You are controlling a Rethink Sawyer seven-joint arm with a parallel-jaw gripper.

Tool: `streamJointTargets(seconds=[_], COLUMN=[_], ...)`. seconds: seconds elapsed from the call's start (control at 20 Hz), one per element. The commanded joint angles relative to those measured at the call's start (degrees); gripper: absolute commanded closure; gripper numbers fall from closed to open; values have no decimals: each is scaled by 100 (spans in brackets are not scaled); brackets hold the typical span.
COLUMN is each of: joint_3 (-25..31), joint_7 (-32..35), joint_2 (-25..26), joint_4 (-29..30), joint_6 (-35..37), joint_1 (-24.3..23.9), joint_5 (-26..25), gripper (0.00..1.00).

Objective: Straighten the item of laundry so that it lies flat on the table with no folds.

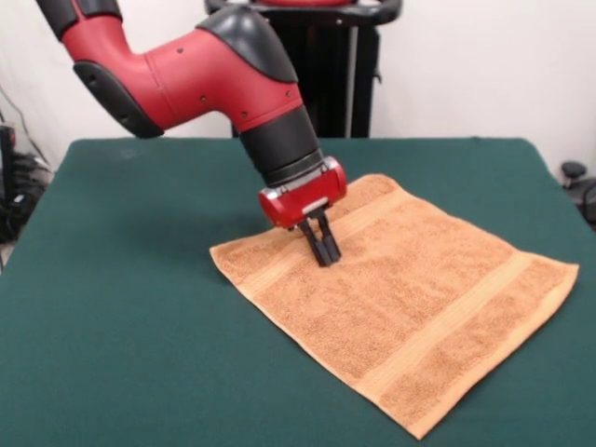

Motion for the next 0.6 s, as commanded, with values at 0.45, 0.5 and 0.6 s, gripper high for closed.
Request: streamJointTargets(seconds=[0.45, 0.5, 0.6], joint_3=[1225, 1282, 1480], joint_7=[-605, -572, -463], joint_2=[-1018, -1086, -1347], joint_4=[2009, 2085, 2283], joint_6=[676, 662, 724], joint_1=[-456, -488, -531], joint_5=[136, 159, 344], gripper=[100, 100, 100])
